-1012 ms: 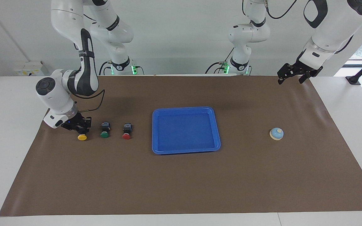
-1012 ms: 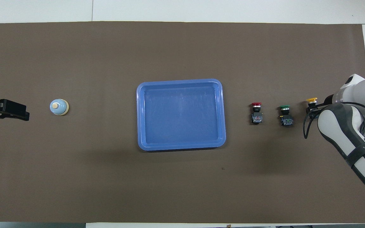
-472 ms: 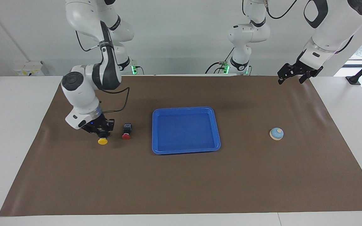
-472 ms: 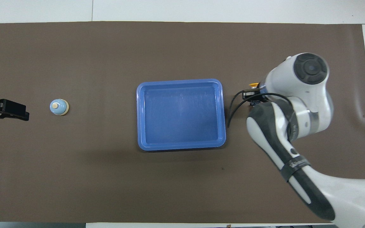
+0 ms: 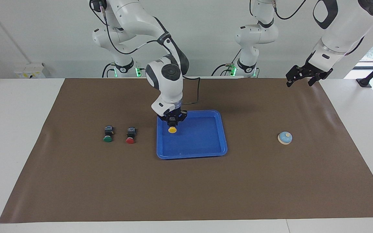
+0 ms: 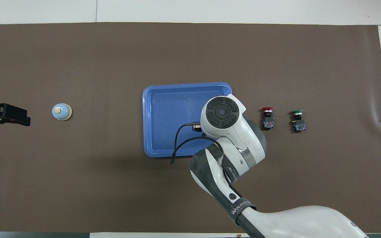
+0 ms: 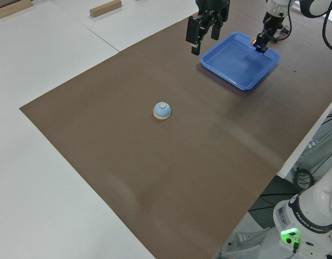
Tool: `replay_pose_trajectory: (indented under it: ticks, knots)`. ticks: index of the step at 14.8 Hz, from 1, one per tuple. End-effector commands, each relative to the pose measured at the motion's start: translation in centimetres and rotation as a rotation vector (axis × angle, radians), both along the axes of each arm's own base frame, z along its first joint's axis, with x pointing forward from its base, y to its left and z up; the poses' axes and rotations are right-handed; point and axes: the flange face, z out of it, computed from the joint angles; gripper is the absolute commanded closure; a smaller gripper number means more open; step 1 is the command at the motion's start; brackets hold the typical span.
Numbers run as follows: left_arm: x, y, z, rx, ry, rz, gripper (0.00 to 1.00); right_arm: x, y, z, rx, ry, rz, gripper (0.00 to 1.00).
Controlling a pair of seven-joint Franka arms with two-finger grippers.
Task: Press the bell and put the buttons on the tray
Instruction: 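Carry the yellow button into the blue tray and release it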
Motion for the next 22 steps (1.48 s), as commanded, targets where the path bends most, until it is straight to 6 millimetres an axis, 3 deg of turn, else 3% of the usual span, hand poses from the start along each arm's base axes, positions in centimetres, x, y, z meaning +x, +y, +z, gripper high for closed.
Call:
replay_pose_trajectory:
  ticks: [1,5,7,8,10,12,14,17,20,22]
  knots:
    - [-0.6,0.1,0.5,0.009,-0.002,0.003,0.0,0.6,-1.6,-1.6,0.011,-0.017,-0.019,1.0]
    - [-0.6,0.1,0.5,0.009,-0.002,0.003,0.0,0.3,-2.4,-3.0,0.016,-0.025,-0.023,0.95]
    - [-0.6,0.1,0.5,0.009,-0.002,0.003,0.0,0.2,-2.2,-3.0,0.017,-0.023,-0.023,0.79]
    - [-0.6,0.1,0.5,0.009,-0.002,0.003,0.0,0.1,-2.3,-3.1,0.016,-0.021,-0.024,0.57]
    - [-0.6,0.1,0.5,0.009,-0.002,0.003,0.0,-0.1,-2.2,-3.2,0.012,-0.017,-0.023,0.0]
    - [-0.6,0.1,0.5,0.009,-0.002,0.003,0.0,0.8,-2.3,-1.7,0.007,-0.011,-0.027,0.0]
    - [-0.6,0.1,0.5,0.009,-0.002,0.003,0.0,3.5,-3.9,2.0,-0.006,0.013,-0.005,0.0]
    - [-0.6,0.1,0.5,0.009,-0.002,0.003,0.0,6.4,-9.7,6.6,0.01,-0.016,0.03,0.0]
    - [-0.6,0.1,0.5,0.009,-0.002,0.003,0.0,8.1,-16.1,8.6,0.015,-0.037,0.092,0.0]
    - [-0.6,0.1,0.5,0.009,-0.002,0.003,0.0,9.0,-20.9,8.7,0.015,-0.031,0.124,0.0]
